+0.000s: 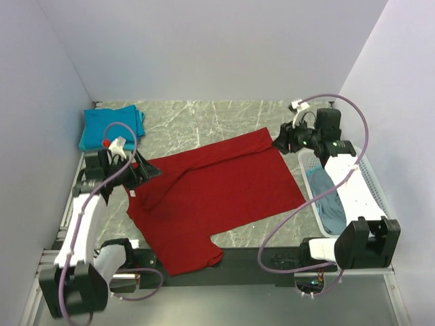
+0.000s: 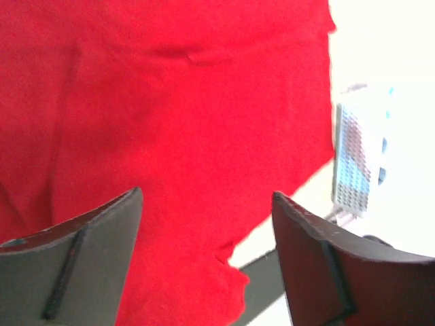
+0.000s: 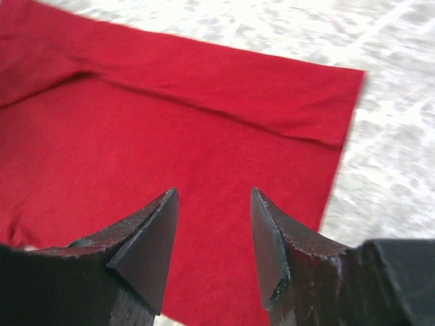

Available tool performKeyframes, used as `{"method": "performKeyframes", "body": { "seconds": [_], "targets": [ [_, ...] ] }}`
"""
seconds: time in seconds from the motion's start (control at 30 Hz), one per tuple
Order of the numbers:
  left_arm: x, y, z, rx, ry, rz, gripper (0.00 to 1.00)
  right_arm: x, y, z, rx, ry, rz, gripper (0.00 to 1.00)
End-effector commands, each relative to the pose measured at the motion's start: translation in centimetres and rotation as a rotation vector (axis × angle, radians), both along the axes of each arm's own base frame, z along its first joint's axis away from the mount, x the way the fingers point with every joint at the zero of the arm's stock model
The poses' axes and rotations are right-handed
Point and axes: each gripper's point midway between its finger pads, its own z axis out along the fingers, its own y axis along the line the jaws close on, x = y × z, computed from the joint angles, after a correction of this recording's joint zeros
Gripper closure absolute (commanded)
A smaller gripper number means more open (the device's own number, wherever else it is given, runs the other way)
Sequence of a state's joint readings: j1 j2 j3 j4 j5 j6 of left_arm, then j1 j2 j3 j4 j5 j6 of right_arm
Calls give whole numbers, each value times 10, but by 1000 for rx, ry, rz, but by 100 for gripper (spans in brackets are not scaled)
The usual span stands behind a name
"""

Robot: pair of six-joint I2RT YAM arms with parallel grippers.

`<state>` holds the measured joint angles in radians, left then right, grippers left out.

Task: Fold and stack the t-shirts
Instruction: Fold the tshirt

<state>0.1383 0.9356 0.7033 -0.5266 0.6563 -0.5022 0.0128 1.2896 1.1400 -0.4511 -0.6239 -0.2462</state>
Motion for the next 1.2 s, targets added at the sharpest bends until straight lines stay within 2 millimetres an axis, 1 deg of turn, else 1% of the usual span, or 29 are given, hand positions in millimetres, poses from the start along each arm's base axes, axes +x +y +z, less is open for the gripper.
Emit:
{"method": "performKeyframes", "body": {
  "seconds": [0.0,0.03,0.1,0.13,0.17,0.2,0.23,0.27,0.3,0.33,0.4,0.43,0.47,0.53,0.67,0.7,0.73,0.8,0.87,1.03,1.1,1.17],
  "targets": [
    [49,16,4,54,-36,49,20,-13,1,6,57,-59,103,46],
    [58,18,-17,54,38,48,23,-15,0,7,69,-63,109,46],
    [72,21,-29,70,68,32,30,-19,-2,11,83,-78,115,46],
    [82,22,-28,86,70,26,36,-20,-3,11,86,-81,114,46],
    [86,22,-45,98,117,7,38,-21,-7,13,95,-86,111,46],
    [88,23,-51,113,149,0,40,-22,-7,13,101,-84,112,46],
    [96,24,-58,146,166,0,41,-23,-8,13,110,-79,111,46],
    [98,24,-63,168,174,-13,42,-23,-9,13,119,-77,116,46],
    [100,24,-68,184,190,-16,42,-24,-8,13,124,-70,117,46],
    [101,22,-77,210,219,-24,42,-24,-9,13,125,-69,116,46],
    [102,17,-86,245,237,-45,42,-24,-9,14,128,-68,119,46],
    [102,17,-93,257,254,-47,41,-24,-8,13,128,-64,121,46],
    [103,21,-98,288,263,-35,41,-24,-8,13,128,-63,122,46],
    [103,20,-107,309,281,-39,41,-24,-9,11,125,-56,121,46],
    [108,27,-114,355,299,-29,41,-23,-10,8,127,-42,122,46],
    [108,19,-113,361,294,-53,41,-23,-9,8,128,-39,123,46],
    [108,18,-117,367,307,-58,42,-23,-10,8,127,-40,122,46],
    [109,13,-117,369,311,-78,43,-23,-10,7,127,-38,118,46],
    [108,10,-122,369,324,-93,45,-23,-12,7,128,-37,115,46],
    [104,5,-127,367,341,-112,51,-23,-15,9,134,-43,109,46],
    [103,6,-127,371,339,-110,54,-23,-16,11,139,-47,107,46],
    [103,4,-123,365,330,-112,59,-23,-17,11,140,-47,104,46]
  ]
}}
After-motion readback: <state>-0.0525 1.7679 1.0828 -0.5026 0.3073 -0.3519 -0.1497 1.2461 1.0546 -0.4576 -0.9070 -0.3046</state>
